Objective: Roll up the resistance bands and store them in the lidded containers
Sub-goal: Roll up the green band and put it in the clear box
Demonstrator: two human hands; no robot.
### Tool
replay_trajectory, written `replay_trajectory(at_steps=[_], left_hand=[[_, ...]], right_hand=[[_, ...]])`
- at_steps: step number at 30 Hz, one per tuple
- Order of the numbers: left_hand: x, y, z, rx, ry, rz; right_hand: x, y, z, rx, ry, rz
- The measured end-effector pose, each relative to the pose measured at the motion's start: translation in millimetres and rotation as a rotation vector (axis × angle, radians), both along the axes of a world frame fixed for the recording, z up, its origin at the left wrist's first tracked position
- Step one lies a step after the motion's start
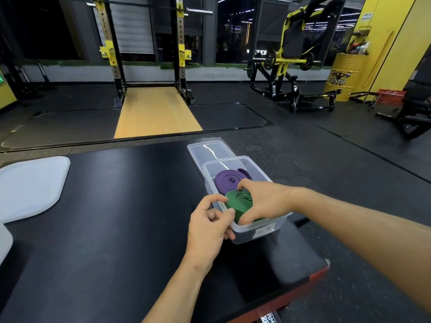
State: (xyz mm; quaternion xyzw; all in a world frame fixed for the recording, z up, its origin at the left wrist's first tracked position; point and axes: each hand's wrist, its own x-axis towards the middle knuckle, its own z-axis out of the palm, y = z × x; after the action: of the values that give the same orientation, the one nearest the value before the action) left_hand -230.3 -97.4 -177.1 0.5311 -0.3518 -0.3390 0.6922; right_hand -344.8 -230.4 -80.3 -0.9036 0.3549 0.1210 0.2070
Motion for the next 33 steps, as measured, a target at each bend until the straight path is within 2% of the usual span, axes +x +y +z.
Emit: replay_trajectory(at_steps=[8, 19, 25, 27, 33], left_hand=[[-1.1, 1.3, 2.5, 0.003, 0.001, 0.002], [-2.0, 3.6, 7.1, 0.032, -0.01, -0.009], [-4.0, 4.6, 7.4, 0.04, -0.015, 0.003], [-7.0, 2.2, 5.5, 0.069, -0.089, 0.024], [-9.5, 1.1, 4.9, 0.201, -0.612, 0.119]], right_hand=[[10.3, 10.4, -8.6, -0.118, 0.078, -0.013], [35.9, 25.1, -4.5, -0.295, 0.422, 0.018], [34.1, 22.0, -5.4, -0.31, 0.439, 0.039], [31.9, 20.3, -5.2, -0.229, 0.414, 0.002], [25.9, 16.2, -9.1, -0.04, 0.343, -0.075]])
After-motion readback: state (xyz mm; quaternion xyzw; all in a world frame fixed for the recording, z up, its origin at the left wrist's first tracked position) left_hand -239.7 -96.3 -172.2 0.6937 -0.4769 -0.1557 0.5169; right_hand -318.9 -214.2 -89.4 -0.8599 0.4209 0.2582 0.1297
